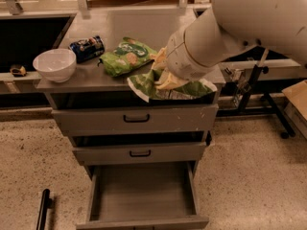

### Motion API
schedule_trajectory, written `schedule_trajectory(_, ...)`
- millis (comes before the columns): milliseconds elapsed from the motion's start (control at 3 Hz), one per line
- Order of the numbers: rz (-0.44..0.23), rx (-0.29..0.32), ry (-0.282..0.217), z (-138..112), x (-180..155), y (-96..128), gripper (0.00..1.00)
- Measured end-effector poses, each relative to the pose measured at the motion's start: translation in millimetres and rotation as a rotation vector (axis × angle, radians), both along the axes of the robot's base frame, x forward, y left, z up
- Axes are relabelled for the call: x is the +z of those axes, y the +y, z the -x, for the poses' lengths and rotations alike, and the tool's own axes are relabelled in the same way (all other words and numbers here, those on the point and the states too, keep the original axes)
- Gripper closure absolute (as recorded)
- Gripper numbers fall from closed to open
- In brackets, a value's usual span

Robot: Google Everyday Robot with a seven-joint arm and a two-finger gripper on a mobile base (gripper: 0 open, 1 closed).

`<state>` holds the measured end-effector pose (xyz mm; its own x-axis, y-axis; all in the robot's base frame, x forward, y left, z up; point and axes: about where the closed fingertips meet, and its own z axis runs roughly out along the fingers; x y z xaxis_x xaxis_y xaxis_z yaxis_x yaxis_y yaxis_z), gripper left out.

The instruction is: Place green jalapeno chip bag into bottom drawer

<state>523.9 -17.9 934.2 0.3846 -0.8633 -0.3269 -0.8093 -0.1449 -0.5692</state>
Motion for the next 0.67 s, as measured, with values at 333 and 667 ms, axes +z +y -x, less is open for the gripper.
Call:
schedule_trajectory(333, 0.028, 0.000, -0.015, 2.1, 0.8, -2.1, 1.00)
schedule_trajectory(667, -0.033, -0.019, 0.034, -7.8, -39.1, -5.5, 1.00)
